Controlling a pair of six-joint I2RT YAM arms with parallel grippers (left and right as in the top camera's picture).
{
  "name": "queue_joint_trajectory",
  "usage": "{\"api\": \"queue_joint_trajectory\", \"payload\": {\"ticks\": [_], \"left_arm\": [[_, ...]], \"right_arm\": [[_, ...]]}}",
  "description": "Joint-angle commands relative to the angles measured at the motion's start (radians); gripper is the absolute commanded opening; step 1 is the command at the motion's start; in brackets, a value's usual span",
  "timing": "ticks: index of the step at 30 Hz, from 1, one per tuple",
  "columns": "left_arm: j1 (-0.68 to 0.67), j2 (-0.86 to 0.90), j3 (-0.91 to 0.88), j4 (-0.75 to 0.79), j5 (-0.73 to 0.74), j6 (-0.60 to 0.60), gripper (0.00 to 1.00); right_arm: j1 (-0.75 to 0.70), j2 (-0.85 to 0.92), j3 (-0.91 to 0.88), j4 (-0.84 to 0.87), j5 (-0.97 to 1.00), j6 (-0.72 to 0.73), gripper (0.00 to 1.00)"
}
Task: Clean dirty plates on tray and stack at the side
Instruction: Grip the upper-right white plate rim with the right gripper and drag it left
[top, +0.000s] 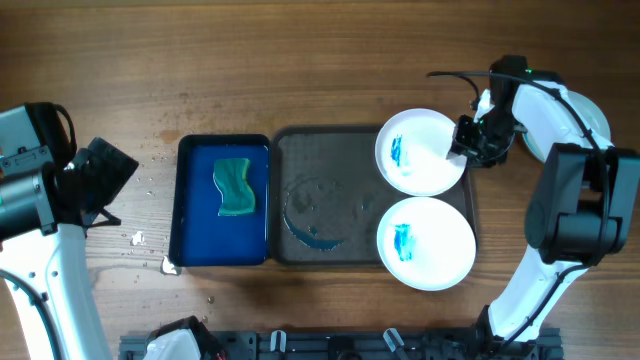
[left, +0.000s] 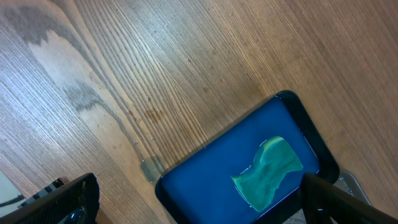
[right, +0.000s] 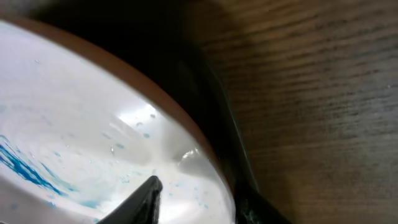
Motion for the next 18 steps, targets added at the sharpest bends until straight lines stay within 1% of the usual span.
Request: {"api": "queue_joint_trajectory", "payload": {"ticks": [1,3,6,7,11,15,18], "left_arm": [[0.007,0.005,0.014,0.001,0.008,-0.005,1.00],[0.007,0.005,0.014,0.001,0.008,-0.005,1.00],[0.007,0.005,0.014,0.001,0.008,-0.005,1.00],[0.007,0.005,0.014,0.001,0.008,-0.005,1.00],[0.007,0.005,0.014,0.001,0.008,-0.005,1.00],[0.007,0.005,0.014,0.001,0.008,-0.005,1.00],[0.007,0.005,0.014,0.000,0.009,-0.001,0.89]], "right_arm": [[0.001,0.013,-0.010,0.037,0.002,0.027,0.18],[0.001,0.013,-0.032,0.063,0.002,0.039,0.13],[0.002,0.013,-0.076,0.108,0.002,0.051,0.09],[0.003,0.013,-0.095,0.126,0.002,0.054,0.05],[0.018,0.013,-0.132,0.156,0.003,0.049,0.05],[0.080,-0.008,-0.132,0.175,0.014,0.045,0.05],[0.148,-0.039,-0.132,0.188,0.070,0.042,0.05]]}}
